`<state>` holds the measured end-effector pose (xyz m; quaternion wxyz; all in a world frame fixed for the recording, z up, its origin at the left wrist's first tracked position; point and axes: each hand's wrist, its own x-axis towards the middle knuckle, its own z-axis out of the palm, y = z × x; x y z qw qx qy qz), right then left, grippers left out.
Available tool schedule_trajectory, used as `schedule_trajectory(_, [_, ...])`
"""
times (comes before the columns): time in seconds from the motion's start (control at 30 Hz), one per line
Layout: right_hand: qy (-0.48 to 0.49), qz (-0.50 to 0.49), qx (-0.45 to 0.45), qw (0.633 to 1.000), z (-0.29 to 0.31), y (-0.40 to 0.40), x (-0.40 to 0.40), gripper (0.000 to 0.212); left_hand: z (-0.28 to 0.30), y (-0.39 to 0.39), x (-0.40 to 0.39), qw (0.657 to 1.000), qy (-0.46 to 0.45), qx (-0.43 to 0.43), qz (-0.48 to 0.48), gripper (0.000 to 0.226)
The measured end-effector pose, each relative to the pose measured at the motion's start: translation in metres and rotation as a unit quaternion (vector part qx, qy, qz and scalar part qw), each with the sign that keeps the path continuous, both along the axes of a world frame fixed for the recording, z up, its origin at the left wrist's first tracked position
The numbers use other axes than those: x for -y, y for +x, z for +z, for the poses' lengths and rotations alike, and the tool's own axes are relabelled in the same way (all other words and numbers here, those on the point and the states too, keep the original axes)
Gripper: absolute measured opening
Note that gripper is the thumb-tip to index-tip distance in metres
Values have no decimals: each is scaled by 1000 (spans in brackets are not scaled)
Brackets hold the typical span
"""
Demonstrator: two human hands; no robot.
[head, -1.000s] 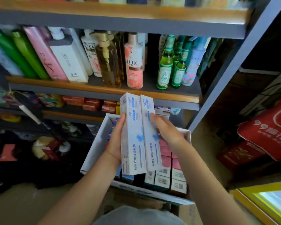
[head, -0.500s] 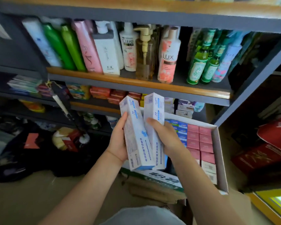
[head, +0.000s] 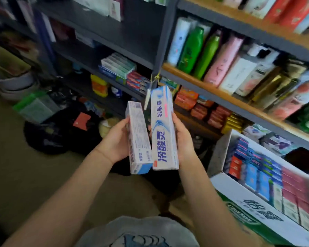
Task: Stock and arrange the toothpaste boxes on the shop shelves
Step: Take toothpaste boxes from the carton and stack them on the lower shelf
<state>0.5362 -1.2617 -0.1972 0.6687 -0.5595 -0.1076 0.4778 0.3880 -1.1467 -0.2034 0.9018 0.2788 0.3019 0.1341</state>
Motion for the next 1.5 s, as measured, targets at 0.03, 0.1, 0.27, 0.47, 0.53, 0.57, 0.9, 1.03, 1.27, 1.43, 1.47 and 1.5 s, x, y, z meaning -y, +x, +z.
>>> schedule_trajectory(0.03, [-4,7,-8,1000,-3,-11,-16,59,4,-14,-13,1000,1,3,13,41])
schedule_trajectory(0.1, [-29,25,-70,997,6,-31,-40,70,9,-34,-43,999,10,21,25,47])
schedule_trajectory(0.27, [-50,88,-89,991,6,-49,-122,83,4,-59,-119,996,38,-64,44,34])
schedule_trajectory(0.47, [-75,92,-107,987,-16,-45,-249,48,-20,-48,-230,985,97,-137,30,19])
schedule_trajectory(0.53, [-73,98,-126,984,-24,-41,-302,44,-28,-44,-276,981,102,-159,36,28])
schedule_trajectory(0.57, [-77,101,-134,983,-27,-39,-329,42,-29,-42,-299,980,97,-169,35,34])
schedule_trajectory(0.9, [-49,34,-190,980,-35,-22,-544,28,-54,-49,-484,976,38,-151,151,36])
schedule_trajectory(1.03, [-30,4,-236,971,-41,-18,-608,20,-77,-46,-544,982,28,-67,174,62])
schedule_trajectory(1.27, [4,-10,-216,976,-55,-58,-741,19,-93,-52,-687,979,4,0,204,75])
schedule_trajectory(1.43, [22,36,-198,979,-62,-87,-820,35,-109,-76,-797,974,-4,9,226,98])
schedule_trajectory(1.47, [24,37,-185,982,-64,-87,-833,43,-115,-79,-815,973,-8,7,231,89])
schedule_trajectory(1.5, [27,32,-169,985,-65,-85,-843,46,-120,-81,-831,970,-17,9,241,75])
